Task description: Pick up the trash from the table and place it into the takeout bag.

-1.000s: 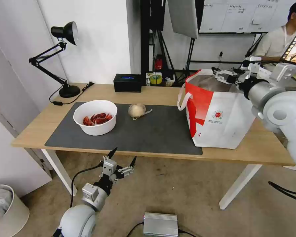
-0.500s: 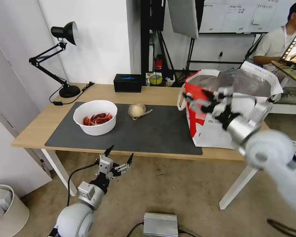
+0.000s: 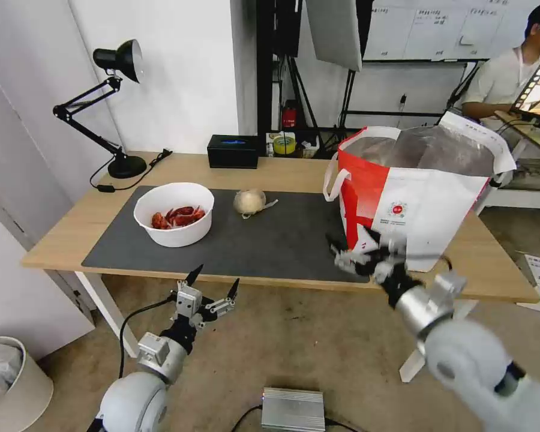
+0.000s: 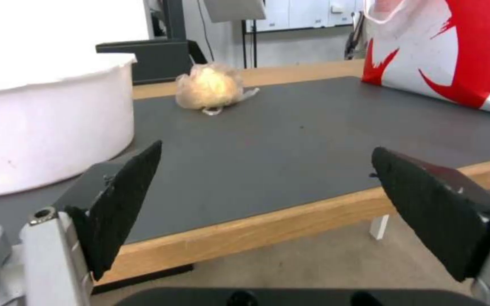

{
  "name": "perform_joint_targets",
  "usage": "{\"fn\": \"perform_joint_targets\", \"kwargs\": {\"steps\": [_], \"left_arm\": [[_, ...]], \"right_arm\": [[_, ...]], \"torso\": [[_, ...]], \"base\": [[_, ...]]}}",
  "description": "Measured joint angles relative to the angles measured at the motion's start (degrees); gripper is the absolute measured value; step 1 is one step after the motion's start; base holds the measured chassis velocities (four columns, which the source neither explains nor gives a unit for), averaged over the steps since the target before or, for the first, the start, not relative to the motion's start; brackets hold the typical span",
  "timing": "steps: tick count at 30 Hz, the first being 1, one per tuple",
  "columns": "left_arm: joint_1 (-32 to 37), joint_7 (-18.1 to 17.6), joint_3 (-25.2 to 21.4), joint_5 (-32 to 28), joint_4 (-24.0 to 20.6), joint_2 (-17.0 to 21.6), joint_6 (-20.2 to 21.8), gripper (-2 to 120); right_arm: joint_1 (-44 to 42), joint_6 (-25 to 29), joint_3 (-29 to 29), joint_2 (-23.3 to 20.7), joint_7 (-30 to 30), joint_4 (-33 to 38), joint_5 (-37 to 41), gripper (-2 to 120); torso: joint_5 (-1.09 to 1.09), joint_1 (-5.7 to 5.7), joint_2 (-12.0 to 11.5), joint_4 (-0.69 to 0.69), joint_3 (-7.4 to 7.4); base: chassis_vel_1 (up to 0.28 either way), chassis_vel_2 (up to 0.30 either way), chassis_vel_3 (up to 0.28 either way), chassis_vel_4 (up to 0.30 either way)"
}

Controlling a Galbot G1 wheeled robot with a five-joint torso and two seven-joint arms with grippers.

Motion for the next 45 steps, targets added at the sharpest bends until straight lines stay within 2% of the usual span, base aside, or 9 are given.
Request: {"fn": "perform_joint_targets", "kwargs": {"steps": [8, 16, 28, 34, 38, 45], "left_arm": [[0.15, 0.02, 0.00, 0.20, 0.19, -0.19, -0.33, 100], [0.43, 0.03, -0.28, 0.34, 0.23, -0.45, -0.72, 100], [0.19, 0.09, -0.19, 0.24, 0.76, -0.21, -0.96, 100], [0.13, 0.11, -0.39, -0.04, 0.76, 0.13, -0.97, 100], [0.22, 0.12, -0.66, -0.17, 0.76, 0.32, -0.98, 100], [0.59, 0.14, -0.67, -0.09, 0.47, 0.18, -0.93, 100]], "right_arm": [[-6.37, 5.69, -0.64, 6.19, 1.30, -2.97, -8.81, 100], [-10.87, 8.43, -0.93, 11.57, 4.07, -4.64, -14.08, 100], [-12.36, 8.61, -1.86, 12.98, 6.39, -5.95, -16.52, 100], [-11.30, 8.46, -2.50, 12.58, 6.43, -5.88, -15.94, 100], [-7.71, 7.96, -3.46, 10.73, 5.91, -4.77, -12.48, 100], [4.54, 5.53, -6.11, 2.72, 1.23, -4.01, -0.17, 100]], "torso": [[0.00, 0.00, 0.00, 0.00, 0.00], [0.01, 0.01, 0.00, 0.00, 0.00], [0.00, 0.01, 0.00, 0.00, 0.01], [0.01, 0.00, 0.00, 0.00, 0.01], [0.01, 0.00, 0.00, -0.01, 0.01], [0.02, 0.01, -0.01, -0.01, 0.01]], "base": [[0.000, 0.000, 0.000, 0.000], [0.000, 0.000, 0.000, 0.000], [0.000, 0.000, 0.000, 0.000], [0.000, 0.000, 0.000, 0.000], [0.000, 0.000, 0.000, 0.000], [0.000, 0.000, 0.000, 0.000]]}}
